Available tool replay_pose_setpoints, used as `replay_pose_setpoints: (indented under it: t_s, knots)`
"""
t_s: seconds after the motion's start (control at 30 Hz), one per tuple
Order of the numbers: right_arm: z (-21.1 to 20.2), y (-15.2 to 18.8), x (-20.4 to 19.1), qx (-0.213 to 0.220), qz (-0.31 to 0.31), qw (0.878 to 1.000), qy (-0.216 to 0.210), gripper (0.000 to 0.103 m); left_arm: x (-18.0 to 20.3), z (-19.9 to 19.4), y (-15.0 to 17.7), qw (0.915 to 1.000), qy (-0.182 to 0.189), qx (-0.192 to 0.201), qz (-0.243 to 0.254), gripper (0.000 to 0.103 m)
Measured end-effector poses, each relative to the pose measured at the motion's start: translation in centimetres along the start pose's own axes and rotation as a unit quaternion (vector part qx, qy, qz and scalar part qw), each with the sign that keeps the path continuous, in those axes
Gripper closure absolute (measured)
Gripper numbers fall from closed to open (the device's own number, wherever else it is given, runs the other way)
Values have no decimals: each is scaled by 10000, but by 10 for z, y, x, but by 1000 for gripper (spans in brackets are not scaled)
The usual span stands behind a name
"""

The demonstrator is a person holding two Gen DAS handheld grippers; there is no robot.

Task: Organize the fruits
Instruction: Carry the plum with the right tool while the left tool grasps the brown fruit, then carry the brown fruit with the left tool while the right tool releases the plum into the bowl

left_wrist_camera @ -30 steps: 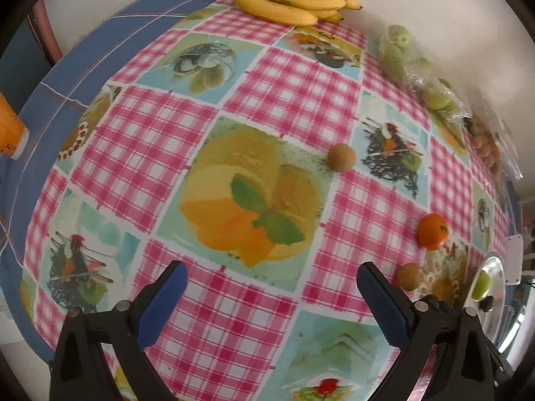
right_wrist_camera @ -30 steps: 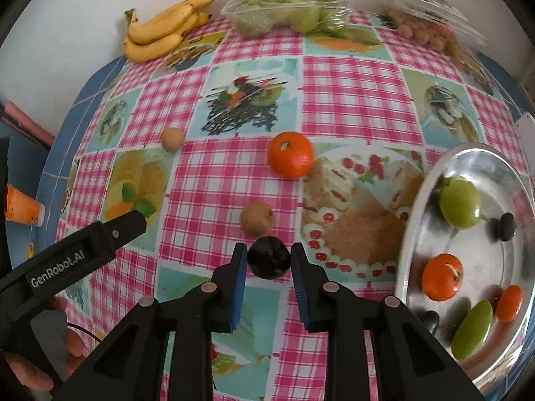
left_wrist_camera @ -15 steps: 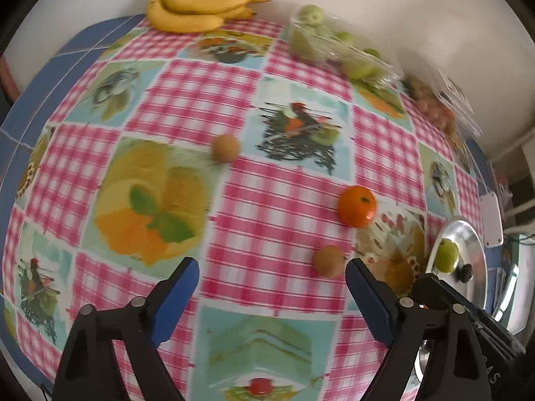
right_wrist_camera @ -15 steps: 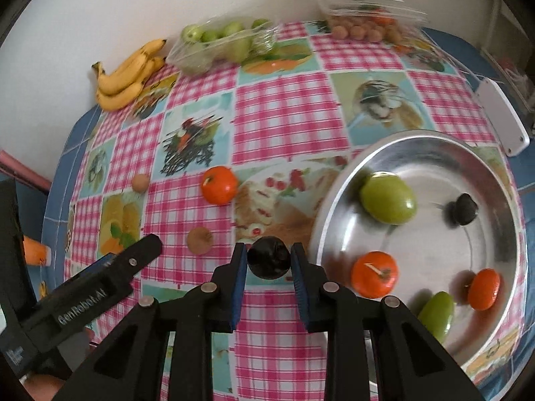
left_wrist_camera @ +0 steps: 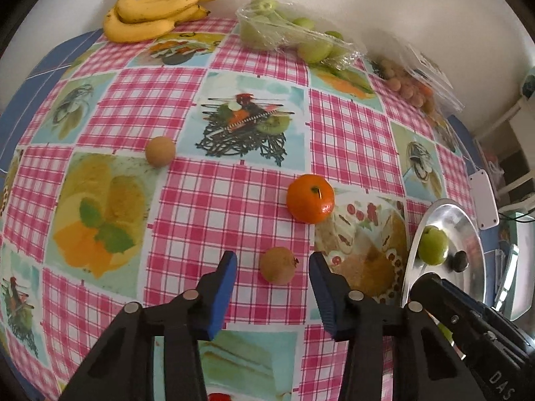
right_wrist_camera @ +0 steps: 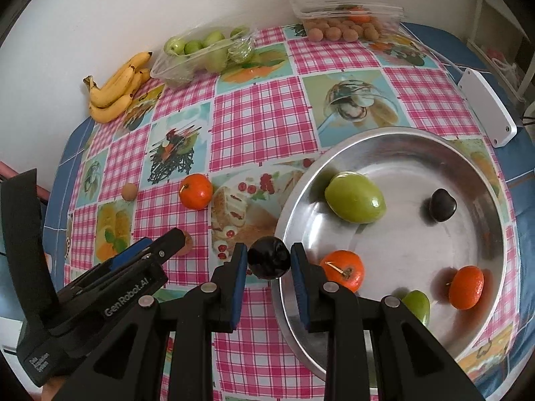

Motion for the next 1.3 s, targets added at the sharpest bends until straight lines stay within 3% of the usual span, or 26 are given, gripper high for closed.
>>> replay_pose_setpoints:
  t_s: [0.13,0.23,0.87,1.3]
  knots:
    - [0,0,-1,3,3,10000,-13,75,0,4,1,10000,27,-40,-29,63]
    - [-1,0,-1,3,7,10000,-14,76,-1,6,4,9999,70,-86,-90,78]
    - [-10,-4,19,92,300,9995,4,75,12,-36,-16,9987,353,331,-176,78]
    - [-30,-3,106,210,1239,9915,329,75,92,-49,3,9939,605,347,859,78]
Point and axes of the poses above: each gripper's, at about its wrist camera, not at the fingertips, and z roughly the way its jaws point, x to its right, y to its underside, the point moved 10 cm from there along z, roughly the way its jaws point, and after that the axes turned 2 degrees about x, right-handed, at the moved point
